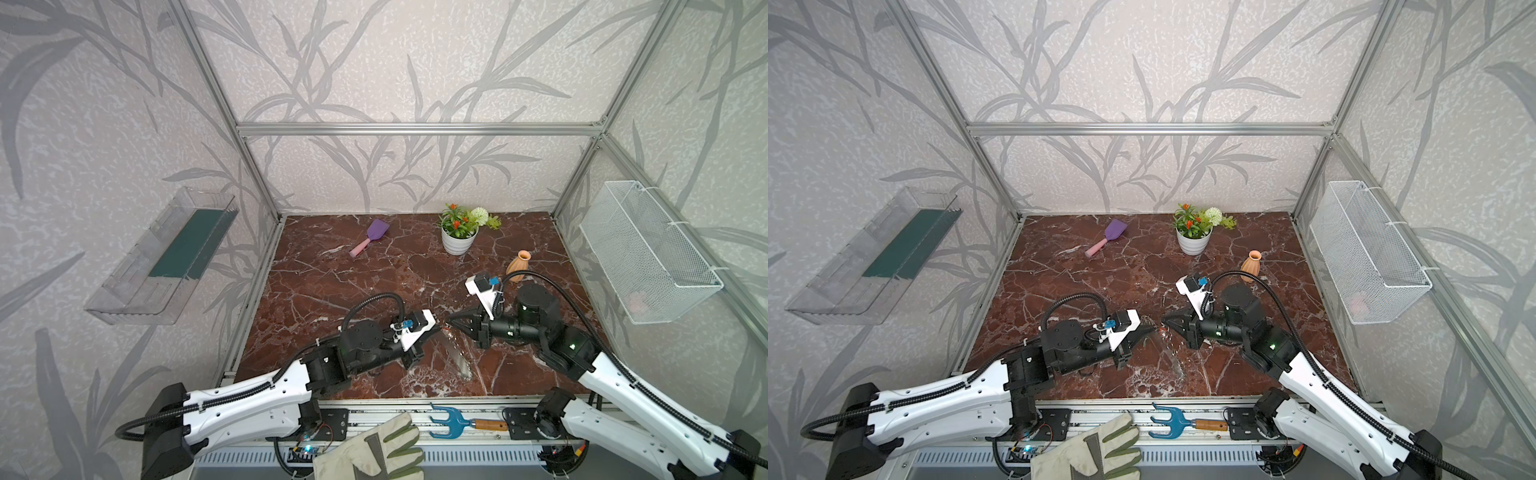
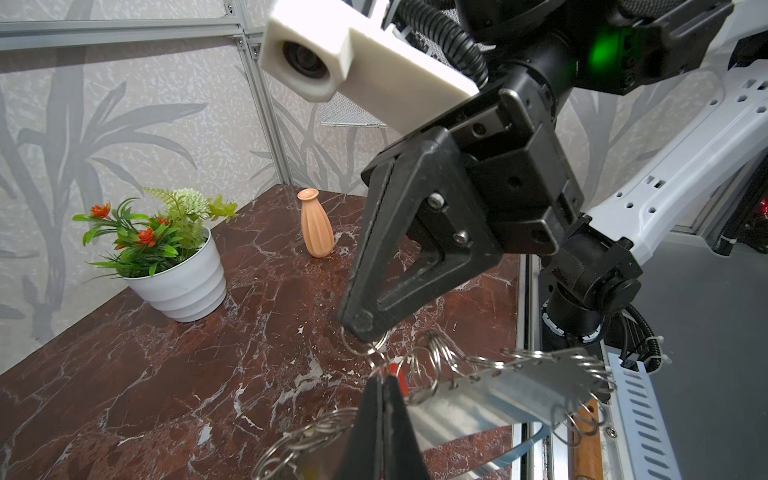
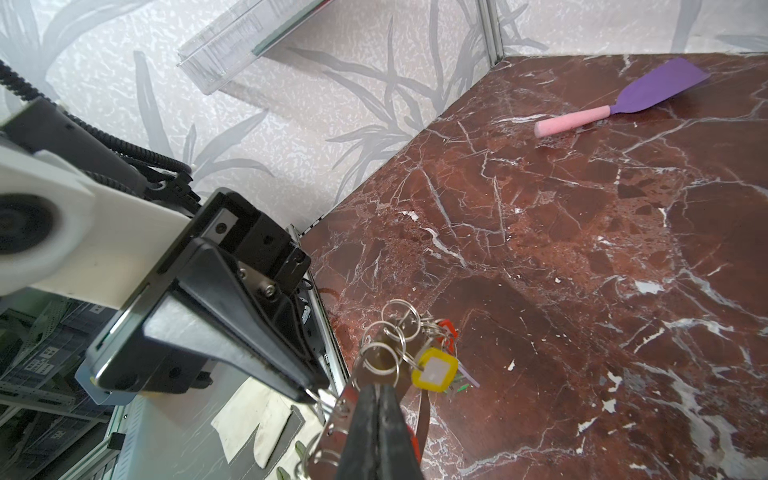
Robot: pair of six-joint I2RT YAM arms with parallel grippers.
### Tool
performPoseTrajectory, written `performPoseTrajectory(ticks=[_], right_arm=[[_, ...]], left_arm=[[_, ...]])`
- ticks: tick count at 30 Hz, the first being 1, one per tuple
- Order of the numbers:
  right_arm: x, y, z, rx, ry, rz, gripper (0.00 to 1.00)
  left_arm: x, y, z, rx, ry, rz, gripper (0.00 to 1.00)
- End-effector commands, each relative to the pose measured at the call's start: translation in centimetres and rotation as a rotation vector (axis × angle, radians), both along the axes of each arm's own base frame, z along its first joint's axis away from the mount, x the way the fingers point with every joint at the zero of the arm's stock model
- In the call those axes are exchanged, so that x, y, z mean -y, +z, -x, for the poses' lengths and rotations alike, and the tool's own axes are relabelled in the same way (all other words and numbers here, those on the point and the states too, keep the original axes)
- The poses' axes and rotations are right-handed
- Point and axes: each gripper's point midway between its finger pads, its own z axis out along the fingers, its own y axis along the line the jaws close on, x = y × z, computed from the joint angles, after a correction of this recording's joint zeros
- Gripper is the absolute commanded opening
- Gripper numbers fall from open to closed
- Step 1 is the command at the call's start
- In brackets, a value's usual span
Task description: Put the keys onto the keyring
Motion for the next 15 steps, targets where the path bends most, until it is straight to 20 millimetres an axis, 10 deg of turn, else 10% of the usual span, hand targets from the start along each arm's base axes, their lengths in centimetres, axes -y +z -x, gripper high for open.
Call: performPoseTrajectory(ticks=[1,15], right_arm=[[-0.33,0.76,0.86,0.018,0.051,-0.038,0.00],[0.15,0.89,1.77,0.031,0.069,-0.037,0.00]], left_arm=[[0.03,2.61,-0.42,0.044,0.021,0.071,0.00],[-0.12,2.29,-1.09,0.039,0.059,0.059,0.00]])
